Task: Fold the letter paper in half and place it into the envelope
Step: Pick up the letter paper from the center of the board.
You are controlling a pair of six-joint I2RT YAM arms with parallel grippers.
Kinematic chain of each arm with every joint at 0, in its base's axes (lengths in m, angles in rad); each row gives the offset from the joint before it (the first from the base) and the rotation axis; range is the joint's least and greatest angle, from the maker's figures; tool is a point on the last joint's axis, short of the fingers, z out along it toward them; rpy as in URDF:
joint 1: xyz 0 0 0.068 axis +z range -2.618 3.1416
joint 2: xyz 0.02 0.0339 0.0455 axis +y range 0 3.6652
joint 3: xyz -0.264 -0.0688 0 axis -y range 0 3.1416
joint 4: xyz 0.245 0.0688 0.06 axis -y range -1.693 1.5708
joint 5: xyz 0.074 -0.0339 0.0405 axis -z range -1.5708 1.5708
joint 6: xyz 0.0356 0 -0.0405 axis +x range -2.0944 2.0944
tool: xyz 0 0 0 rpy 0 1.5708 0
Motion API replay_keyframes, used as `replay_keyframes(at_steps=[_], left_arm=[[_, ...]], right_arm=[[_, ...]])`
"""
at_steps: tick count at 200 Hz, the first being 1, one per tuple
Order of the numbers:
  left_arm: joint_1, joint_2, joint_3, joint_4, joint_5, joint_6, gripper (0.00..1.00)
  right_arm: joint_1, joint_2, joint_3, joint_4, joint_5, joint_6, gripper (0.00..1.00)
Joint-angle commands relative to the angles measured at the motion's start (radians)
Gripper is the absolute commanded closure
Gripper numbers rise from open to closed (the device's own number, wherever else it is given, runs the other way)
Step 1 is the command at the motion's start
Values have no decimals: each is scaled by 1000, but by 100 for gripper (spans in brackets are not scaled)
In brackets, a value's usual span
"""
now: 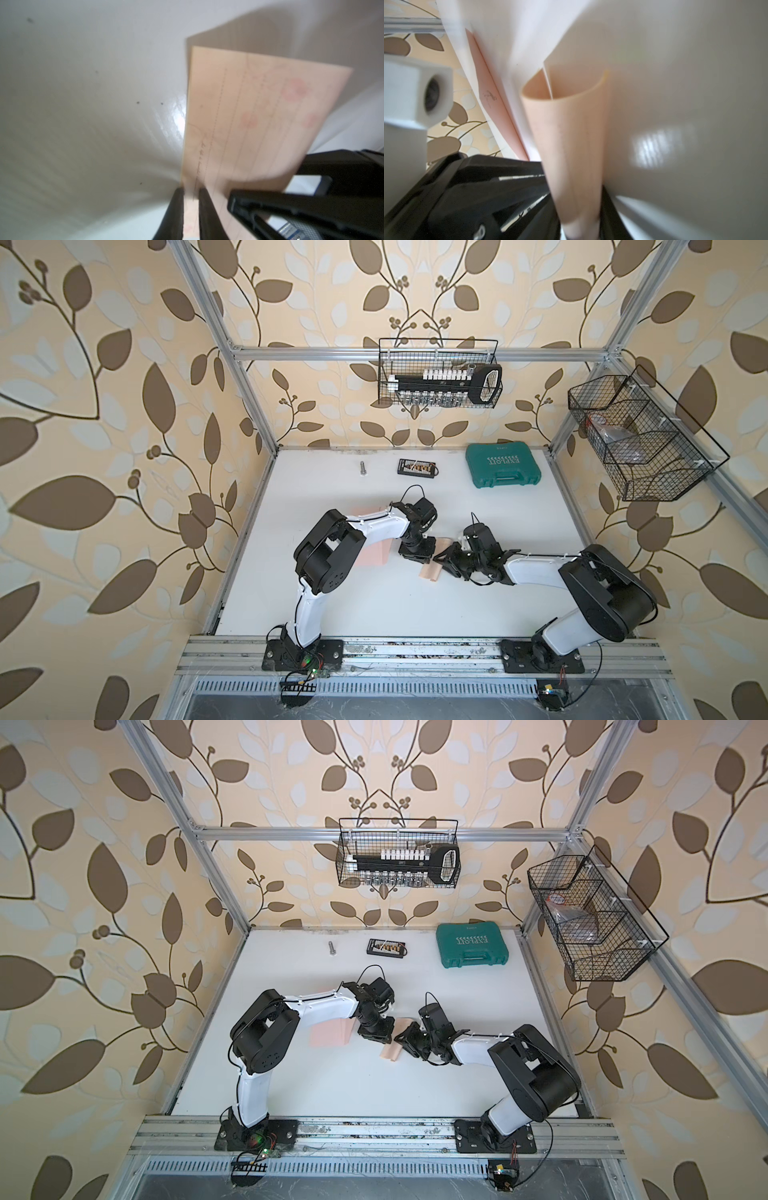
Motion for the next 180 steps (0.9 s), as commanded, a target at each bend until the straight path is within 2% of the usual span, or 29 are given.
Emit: replay_keyframes(at_steps=[1, 11, 38, 64, 88, 106, 133, 157, 180], left_arm=[[-20, -18, -31, -51, -18, 31, 81], [-18, -31, -29, -64, -24, 37, 76], [-4, -79, -26, -101, -28, 46, 48], [57, -160, -56, -96, 10, 15, 34], [99, -202, -52, -93, 115, -2, 32], [134, -211, -60, -57, 266, -51, 32], [191, -223, -117, 87, 483, -155, 36], [198, -209, -109, 116, 574, -172, 37], [199, -205, -103, 113, 583, -182, 39]], right_arm=[[8, 76, -79, -256, 97, -6, 77], [8, 56, -79, -265, 102, -15, 78], [7, -24, -61, -314, 107, -60, 81], [-4, -130, -57, -333, 82, -112, 84], [-32, -241, -79, -264, 8, -137, 84], [-60, -302, -78, -248, -46, -172, 85], [-93, -349, -89, -164, -134, -191, 86], [-99, -338, -89, -61, -201, -181, 86], [-100, -307, -83, 36, -264, -162, 86]])
